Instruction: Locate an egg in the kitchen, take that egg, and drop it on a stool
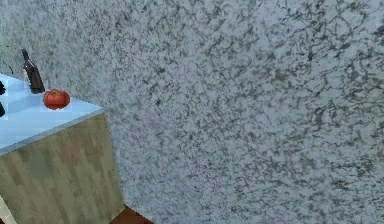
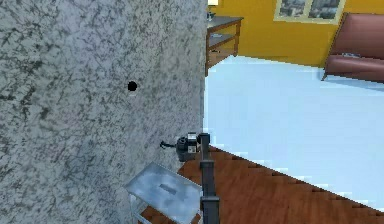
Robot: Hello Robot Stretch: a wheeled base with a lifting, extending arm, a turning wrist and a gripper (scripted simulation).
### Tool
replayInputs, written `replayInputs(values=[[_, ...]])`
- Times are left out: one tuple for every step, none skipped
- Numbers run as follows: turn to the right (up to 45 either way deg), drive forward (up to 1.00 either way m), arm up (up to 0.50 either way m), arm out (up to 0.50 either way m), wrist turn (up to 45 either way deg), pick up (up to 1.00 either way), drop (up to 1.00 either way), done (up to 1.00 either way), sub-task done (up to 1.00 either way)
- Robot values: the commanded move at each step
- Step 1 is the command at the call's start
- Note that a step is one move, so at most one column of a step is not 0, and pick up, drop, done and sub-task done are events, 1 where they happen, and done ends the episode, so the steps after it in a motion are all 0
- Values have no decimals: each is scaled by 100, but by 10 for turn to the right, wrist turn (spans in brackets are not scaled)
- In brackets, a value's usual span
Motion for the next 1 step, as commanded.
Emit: replayInputs(values=[[0,0,-32,0,0,0,0,0,0]])
